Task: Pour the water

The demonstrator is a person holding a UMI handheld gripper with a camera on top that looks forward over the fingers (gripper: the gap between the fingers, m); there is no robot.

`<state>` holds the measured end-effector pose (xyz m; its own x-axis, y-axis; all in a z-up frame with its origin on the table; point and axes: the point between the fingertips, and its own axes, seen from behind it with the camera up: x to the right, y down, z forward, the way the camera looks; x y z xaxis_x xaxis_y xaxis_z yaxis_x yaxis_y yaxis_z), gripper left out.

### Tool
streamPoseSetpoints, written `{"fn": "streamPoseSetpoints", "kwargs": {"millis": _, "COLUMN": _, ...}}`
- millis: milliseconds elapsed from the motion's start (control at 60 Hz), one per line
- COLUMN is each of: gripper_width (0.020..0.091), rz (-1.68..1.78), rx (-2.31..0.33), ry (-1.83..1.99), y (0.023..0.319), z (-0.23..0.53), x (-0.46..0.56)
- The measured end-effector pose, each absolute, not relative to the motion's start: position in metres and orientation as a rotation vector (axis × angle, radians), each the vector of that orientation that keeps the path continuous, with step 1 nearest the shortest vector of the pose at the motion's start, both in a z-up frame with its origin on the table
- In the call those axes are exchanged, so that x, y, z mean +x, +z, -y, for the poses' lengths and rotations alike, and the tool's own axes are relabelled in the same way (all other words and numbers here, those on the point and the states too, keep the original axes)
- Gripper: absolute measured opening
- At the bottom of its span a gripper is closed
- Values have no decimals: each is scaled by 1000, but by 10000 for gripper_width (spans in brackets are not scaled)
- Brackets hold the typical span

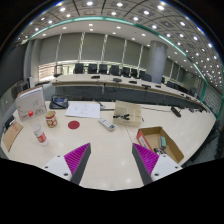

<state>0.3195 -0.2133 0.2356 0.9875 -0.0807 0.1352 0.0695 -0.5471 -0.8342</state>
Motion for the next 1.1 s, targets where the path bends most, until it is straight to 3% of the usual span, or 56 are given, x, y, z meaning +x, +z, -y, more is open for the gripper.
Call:
{"fn": "streamPoseSetpoints", "kwargs": {"millis": 267, "gripper_width": 855, "rz": 77, "rx": -2159, "ry": -117, "y": 216, "z": 217, "x": 261}}
{"fn": "streamPoseSetpoints", "kwargs": {"millis": 600, "gripper_width": 857, "rz": 255, "rx": -2146, "ry": 75, "y": 150, "z": 209, "x": 76}}
{"fn": "streamPoseSetpoints", "kwargs": {"millis": 833, "gripper_width": 858, "rz": 235, "rx": -2079, "ry": 130, "y": 100, "z": 143, "x": -39}}
{"fn": "streamPoseSetpoints", "kwargs": {"millis": 1033, "gripper_width": 853, "rz": 149, "rx": -1983, "ry": 71, "y": 73, "z": 67, "x": -72}}
{"fn": "streamPoseSetpoints", "kwargs": {"millis": 1100, "gripper_width": 785, "rz": 116, "rx": -1959, "ry": 58, "y": 67, "z": 48, "x": -75}}
